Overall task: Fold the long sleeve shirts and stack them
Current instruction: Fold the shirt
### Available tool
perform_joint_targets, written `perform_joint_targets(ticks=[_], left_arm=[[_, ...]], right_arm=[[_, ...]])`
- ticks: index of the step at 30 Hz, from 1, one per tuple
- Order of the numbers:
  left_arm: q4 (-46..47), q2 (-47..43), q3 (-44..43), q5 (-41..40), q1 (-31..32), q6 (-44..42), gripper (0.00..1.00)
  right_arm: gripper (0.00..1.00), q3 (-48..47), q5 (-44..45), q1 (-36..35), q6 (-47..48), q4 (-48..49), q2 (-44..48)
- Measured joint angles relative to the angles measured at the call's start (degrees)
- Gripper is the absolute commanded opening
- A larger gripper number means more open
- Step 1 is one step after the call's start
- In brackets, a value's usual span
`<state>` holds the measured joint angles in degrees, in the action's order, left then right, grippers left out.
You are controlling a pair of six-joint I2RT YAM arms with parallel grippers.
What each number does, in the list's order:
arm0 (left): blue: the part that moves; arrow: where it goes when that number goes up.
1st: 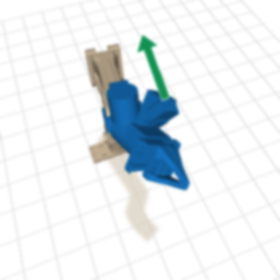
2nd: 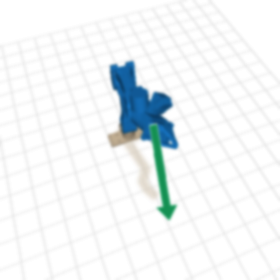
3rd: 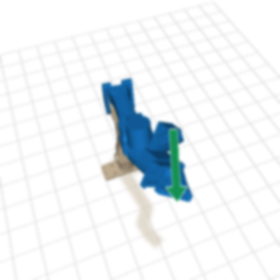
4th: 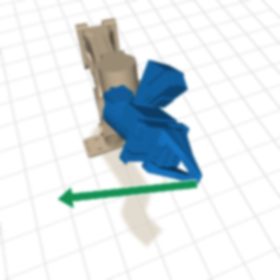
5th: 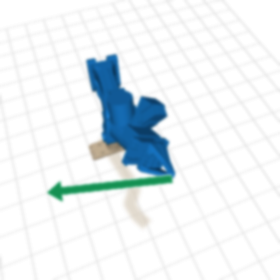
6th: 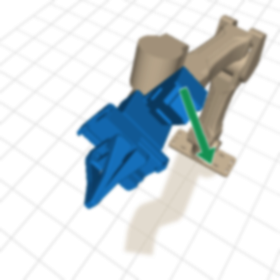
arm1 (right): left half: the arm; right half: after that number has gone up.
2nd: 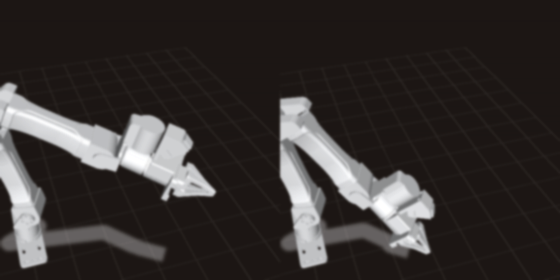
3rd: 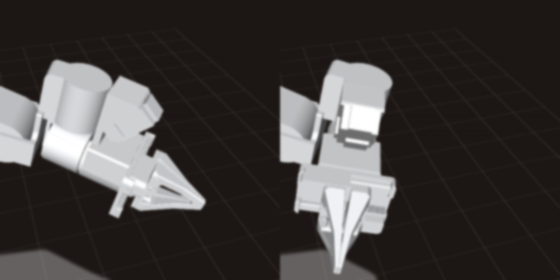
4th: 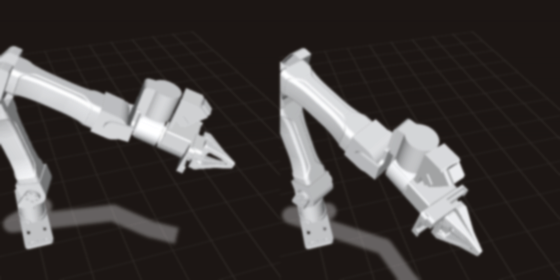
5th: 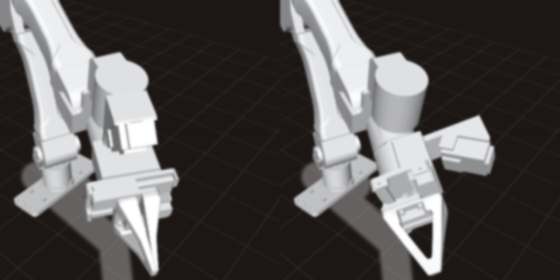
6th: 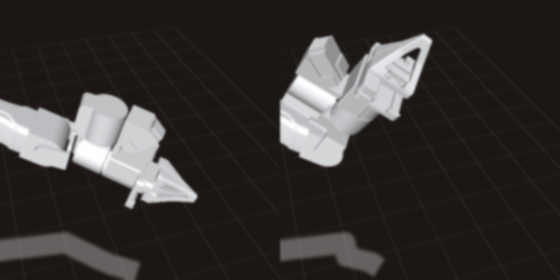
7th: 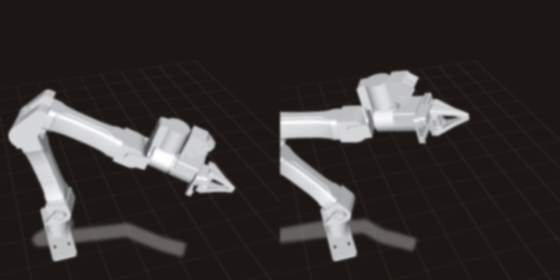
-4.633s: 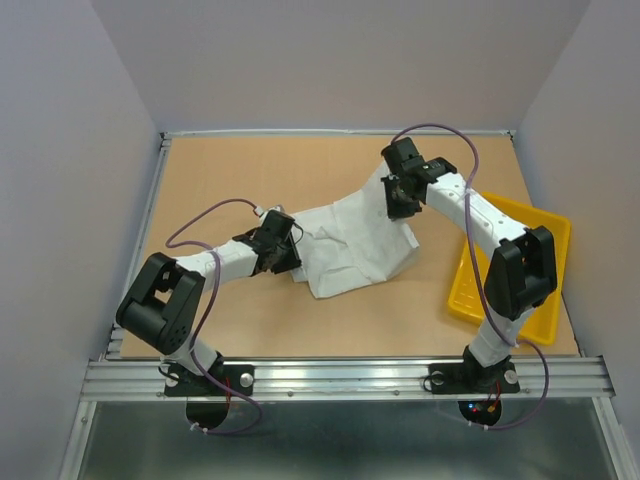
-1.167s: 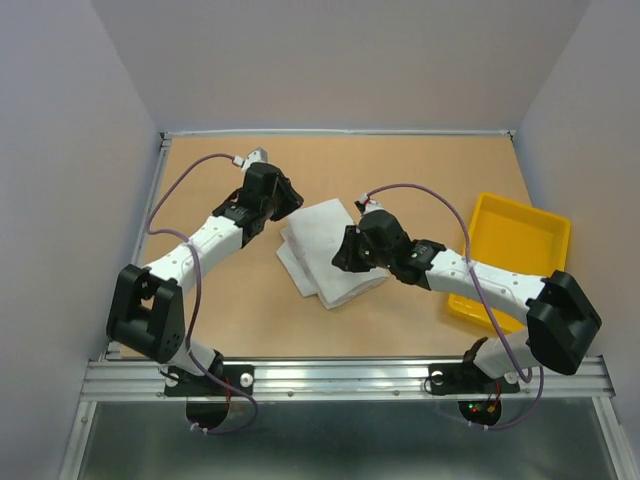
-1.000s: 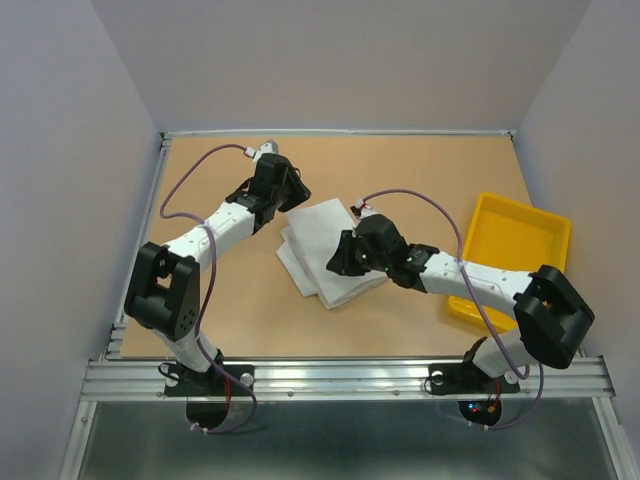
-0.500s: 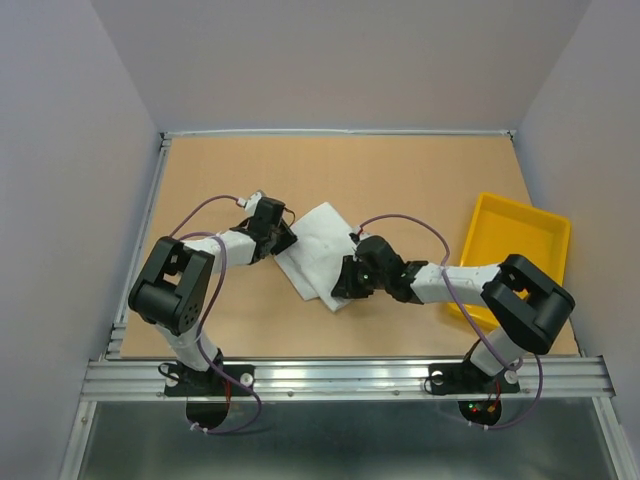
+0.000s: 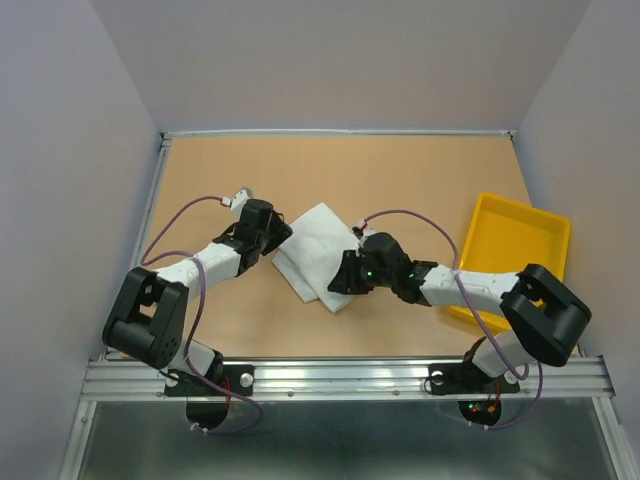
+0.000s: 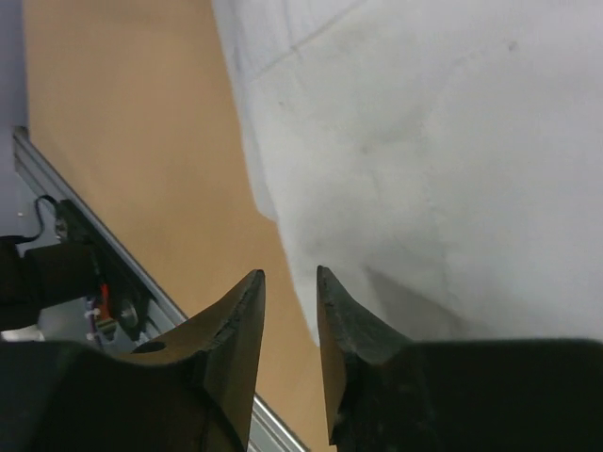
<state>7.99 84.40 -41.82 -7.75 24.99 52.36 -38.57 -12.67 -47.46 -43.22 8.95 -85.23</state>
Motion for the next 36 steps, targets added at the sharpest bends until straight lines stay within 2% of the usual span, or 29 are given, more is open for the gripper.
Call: perform_joint_targets(ticks=[3,7,12,15,19,22,27,29,36], left_arm=[[-0.5,-5.4,-0.5,-0.1,0.3,-1.5,0.7],[0.0,-9.1,-2.5,0.9,2.3,-3.0,0.68],[1.0,-7.2,-2.7,2.9,5.6,-2.8,0.61],[2.9,-2.6,-2.2,4.6,6.5,-1.9,0.57],[4.4,4.6,0.8,5.4,6.3,0.1,0.55],[7.2,5.3,2.9,6.1,5.4,2.1,0.54],[10.3,5.2,4.8,7.7,3.9,4.3,0.54],[10.7,4.8,5.3,8.2,3.3,4.7,0.55],[5.6,1.0,3.9,7.0,2.2,1.5,0.71]], right_arm=[[0.39,-0.5,-1.0,1.5,0.1,0.0,4.0],[0.39,-2.4,-2.2,5.9,-0.3,0.0,6.0],[0.36,-4.2,-3.6,10.9,-0.6,1.4,4.4],[0.33,-3.0,-5.7,13.1,-1.9,5.7,1.4],[0.31,5.7,-9.5,17.4,-5.4,16.6,-4.2],[0.3,12.2,-12.2,21.1,-8.3,22.7,-8.1],[0.31,17.0,-14.2,23.2,-9.5,30.6,-8.2],[0.33,17.6,-14.6,23.5,-9.4,31.5,-7.9],[0.39,16.2,-15.6,23.8,-7.1,25.2,0.4]])
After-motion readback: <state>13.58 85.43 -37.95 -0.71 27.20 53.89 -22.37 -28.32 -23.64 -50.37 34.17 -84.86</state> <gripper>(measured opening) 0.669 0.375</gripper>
